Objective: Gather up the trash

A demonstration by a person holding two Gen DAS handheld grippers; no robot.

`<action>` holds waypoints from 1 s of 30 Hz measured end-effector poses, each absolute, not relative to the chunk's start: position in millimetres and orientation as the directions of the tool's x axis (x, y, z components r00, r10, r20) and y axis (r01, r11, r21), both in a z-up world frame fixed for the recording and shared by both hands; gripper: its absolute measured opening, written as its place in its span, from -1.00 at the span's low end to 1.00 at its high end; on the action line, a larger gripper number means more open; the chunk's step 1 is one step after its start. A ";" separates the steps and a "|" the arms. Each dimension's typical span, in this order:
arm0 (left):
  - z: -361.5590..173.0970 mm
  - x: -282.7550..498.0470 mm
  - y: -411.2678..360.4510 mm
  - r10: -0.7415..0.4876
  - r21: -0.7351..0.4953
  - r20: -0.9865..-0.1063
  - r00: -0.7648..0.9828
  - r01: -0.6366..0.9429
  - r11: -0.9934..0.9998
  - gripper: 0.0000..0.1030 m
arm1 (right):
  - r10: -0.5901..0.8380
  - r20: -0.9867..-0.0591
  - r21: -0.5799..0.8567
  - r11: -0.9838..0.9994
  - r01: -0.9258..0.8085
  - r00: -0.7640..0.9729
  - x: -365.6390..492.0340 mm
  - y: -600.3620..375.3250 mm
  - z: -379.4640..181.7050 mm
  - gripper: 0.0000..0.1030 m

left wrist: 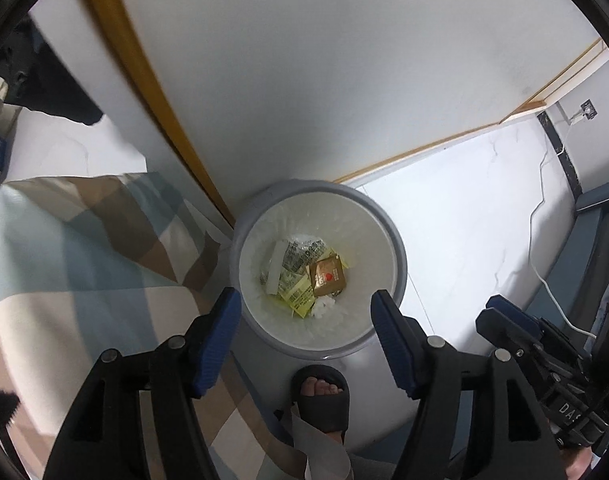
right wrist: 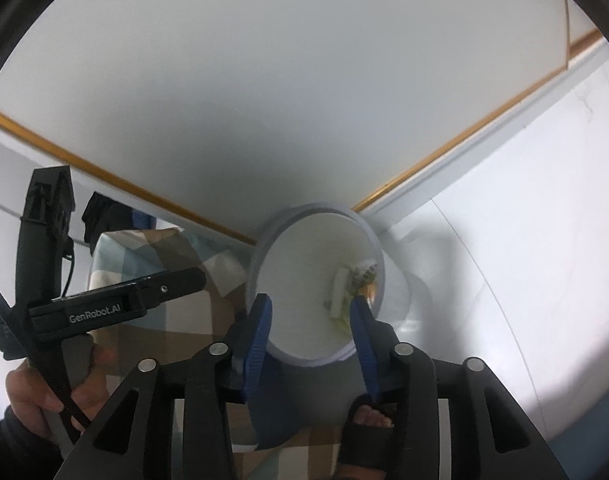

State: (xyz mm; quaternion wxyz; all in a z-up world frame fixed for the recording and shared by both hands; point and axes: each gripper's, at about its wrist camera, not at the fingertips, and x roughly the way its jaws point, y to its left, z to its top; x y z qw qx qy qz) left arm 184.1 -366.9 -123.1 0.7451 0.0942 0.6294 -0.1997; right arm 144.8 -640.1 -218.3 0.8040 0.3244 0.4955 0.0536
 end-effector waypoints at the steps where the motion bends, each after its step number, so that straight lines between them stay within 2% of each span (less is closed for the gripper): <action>1: -119.3 182.7 -364.9 -0.182 -0.112 -0.974 0.136 0.413 0.904 0.24 | 0.407 -0.760 0.574 0.786 0.230 0.506 145.2 -638.1 -216.6 -0.12; 8: -95.5 174.9 -359.4 -0.192 -0.092 -0.959 0.207 0.414 0.906 0.25 | 0.405 -0.753 0.570 0.795 0.208 0.518 143.5 -629.2 -198.0 0.12; 11: -86.5 170.5 -355.2 -0.197 -0.090 -0.953 0.229 0.406 0.910 0.44 | 0.401 -0.754 0.561 0.804 0.194 0.520 141.8 -626.0 -188.0 0.24; 14: -81.0 167.8 -351.8 -0.202 -0.087 -0.946 0.254 0.400 0.912 0.47 | 0.384 -0.758 0.544 0.819 0.185 0.527 138.4 -625.0 -176.4 0.37; 30: -65.3 160.7 -340.2 -0.180 -0.061 -0.939 0.293 0.373 0.926 0.48 | 0.373 -0.758 0.527 0.833 0.166 0.536 132.0 -616.8 -147.5 0.51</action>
